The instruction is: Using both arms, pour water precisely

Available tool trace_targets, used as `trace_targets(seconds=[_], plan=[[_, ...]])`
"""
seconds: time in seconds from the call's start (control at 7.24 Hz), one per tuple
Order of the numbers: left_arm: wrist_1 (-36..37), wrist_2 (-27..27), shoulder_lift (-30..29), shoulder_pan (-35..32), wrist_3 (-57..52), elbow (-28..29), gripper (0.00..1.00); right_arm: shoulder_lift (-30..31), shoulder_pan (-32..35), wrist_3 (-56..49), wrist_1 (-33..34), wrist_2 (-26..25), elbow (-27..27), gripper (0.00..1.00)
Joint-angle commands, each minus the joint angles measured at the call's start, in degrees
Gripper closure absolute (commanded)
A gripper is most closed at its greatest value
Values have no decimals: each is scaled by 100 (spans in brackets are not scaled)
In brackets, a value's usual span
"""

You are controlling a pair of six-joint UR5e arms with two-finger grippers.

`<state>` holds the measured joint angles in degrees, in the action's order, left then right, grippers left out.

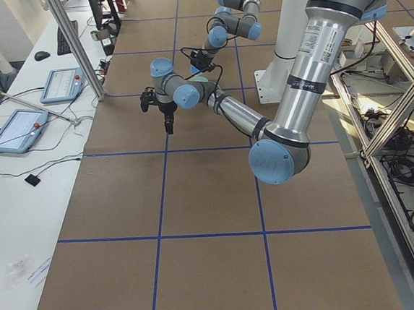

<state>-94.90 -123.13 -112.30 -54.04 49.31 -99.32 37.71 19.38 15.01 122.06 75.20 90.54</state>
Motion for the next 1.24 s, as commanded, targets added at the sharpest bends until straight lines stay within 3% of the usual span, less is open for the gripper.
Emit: trace_targets(seconds=[0.0, 0.83, 1.1], plan=[[-2, 0, 50, 7, 0, 0, 11, -114, -66, -339, 440, -224, -1, 100], [-2, 0, 59, 7, 0, 18, 11, -114, -189, -359, 827, -445, -10, 100], [-11, 0, 59, 7, 0, 26, 11, -141, -250, 104, 610, -445, 51, 100]])
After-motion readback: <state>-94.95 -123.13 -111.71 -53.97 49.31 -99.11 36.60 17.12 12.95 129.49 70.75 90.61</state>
